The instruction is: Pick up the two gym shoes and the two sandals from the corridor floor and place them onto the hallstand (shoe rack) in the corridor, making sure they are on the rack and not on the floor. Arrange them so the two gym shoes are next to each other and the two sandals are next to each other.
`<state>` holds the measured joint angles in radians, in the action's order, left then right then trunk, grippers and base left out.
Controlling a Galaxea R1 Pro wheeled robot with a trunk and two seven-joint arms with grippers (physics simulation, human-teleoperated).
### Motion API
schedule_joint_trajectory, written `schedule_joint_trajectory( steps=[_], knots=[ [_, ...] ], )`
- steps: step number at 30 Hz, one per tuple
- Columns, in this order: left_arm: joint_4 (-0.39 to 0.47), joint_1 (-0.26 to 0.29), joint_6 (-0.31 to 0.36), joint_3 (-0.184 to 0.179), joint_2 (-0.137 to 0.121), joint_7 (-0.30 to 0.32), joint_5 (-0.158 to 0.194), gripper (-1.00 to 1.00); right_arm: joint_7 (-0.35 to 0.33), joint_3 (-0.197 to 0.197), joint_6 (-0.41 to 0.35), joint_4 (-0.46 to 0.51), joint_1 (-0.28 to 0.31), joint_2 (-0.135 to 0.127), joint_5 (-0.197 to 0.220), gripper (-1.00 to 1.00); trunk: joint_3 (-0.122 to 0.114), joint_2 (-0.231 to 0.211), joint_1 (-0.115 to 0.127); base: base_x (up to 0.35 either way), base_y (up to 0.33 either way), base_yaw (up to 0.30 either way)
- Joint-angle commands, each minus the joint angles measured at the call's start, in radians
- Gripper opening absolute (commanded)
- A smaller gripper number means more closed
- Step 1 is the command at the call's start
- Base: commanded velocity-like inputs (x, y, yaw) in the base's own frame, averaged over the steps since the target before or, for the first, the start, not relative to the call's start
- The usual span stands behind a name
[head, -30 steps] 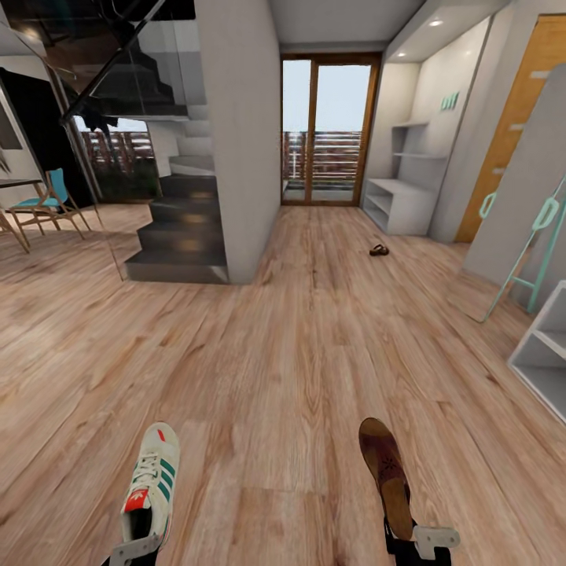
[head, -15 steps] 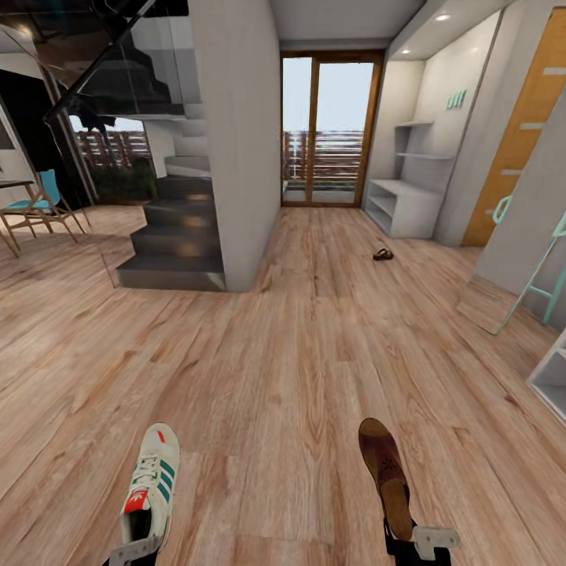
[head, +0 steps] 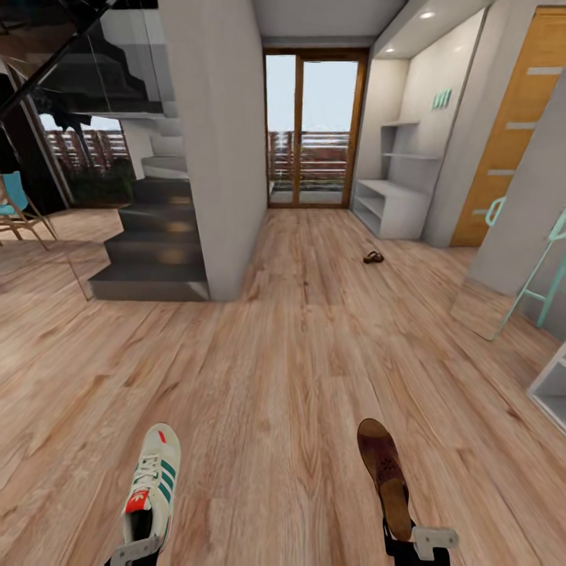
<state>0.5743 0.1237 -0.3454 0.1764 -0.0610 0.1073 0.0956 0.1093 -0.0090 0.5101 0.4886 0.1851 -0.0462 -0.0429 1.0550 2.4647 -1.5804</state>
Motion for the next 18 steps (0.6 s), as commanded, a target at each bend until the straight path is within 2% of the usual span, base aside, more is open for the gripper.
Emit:
schedule_joint_trajectory(
  steps=[1, 12, 18],
  knots=[
    [-0.001, 0.001, -0.001, 0.003, 0.000, 0.011, 0.010, -1.00, 0.002, 0.000, 0.002, 0.000, 0.001, 0.000, -0.002, -1.00, 0.001, 0.000, 0.000, 0.340, 0.000, -0.028],
    [-0.001, 0.001, -0.001, 0.003, 0.000, 0.011, 0.010, -1.00, 0.003, -0.002, 0.002, 0.001, 0.001, 0.000, 0.000, -1.00, 0.001, 0.000, 0.000, 0.340, 0.000, -0.007],
    [-0.001, 0.001, -0.002, 0.003, 0.000, 0.011, 0.010, -1.00, 0.003, -0.002, 0.002, 0.002, 0.001, 0.000, 0.000, -1.00, 0.001, 0.000, 0.000, 0.340, 0.000, -0.123]
  ],
)
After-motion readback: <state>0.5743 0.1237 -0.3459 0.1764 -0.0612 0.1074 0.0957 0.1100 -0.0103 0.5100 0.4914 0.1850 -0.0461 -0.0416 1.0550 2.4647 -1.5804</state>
